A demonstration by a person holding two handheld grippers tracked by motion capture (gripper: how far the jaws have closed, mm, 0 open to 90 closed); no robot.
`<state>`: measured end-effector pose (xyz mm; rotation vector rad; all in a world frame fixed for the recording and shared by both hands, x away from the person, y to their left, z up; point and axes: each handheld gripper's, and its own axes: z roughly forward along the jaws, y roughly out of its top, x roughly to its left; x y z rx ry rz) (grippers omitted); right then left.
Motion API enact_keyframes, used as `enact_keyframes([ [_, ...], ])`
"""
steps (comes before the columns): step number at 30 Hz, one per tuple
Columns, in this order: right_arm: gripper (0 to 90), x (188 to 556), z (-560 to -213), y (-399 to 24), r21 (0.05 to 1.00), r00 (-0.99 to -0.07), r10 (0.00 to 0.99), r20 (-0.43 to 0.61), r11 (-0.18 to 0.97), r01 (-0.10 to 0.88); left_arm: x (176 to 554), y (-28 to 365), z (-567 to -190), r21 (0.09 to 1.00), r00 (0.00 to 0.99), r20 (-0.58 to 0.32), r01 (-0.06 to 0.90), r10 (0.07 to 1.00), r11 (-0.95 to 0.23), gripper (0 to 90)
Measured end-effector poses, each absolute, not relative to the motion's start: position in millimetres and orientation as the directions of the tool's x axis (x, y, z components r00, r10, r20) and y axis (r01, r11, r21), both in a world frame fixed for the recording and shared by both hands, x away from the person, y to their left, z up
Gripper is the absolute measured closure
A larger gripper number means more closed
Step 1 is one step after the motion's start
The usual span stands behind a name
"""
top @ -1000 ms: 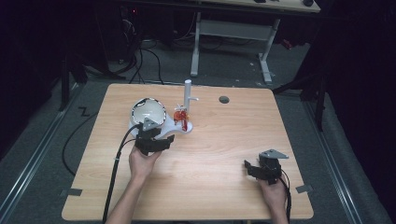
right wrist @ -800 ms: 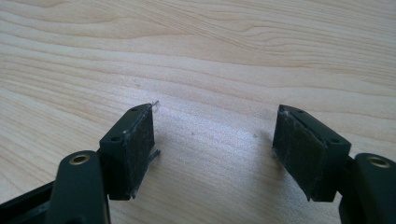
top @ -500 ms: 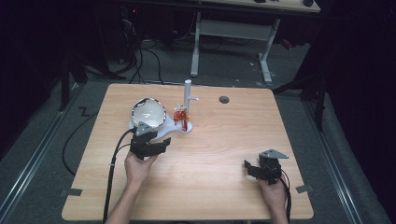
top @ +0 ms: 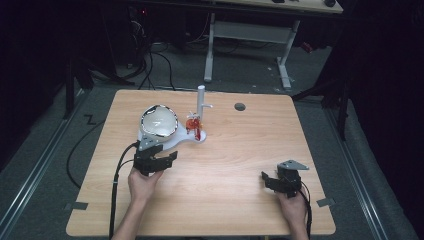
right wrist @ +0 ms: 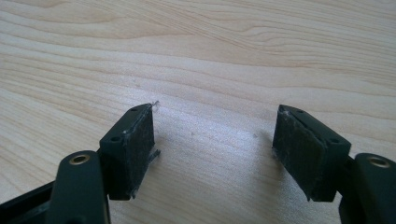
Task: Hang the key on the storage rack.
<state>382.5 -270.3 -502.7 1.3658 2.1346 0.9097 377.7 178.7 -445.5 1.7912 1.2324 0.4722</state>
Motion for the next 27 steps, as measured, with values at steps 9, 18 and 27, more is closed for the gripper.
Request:
enact_keyframes([
  [9,29.7,382.5,-502.7,-270.3,0.729,-0.411,0.911,-0.018,0.293,0.618,369.1,185.3,-449.7,0.829,0.425,-0.174,0.551,0.888,-0.101,36.1],
  [18,29.7,382.5,-502.7,-270.2,0.729,-0.411,0.912,-0.017,0.293,0.619,361.3,192.3,-456.5,0.824,0.410,-0.187,0.561,0.893,-0.085,36.0],
  [27,29.7,382.5,-502.7,-270.2,0.729,-0.410,0.912,-0.017,0.292,0.619,354.1,195.5,-464.0,0.820,0.403,-0.194,0.567,0.895,-0.077,35.7],
])
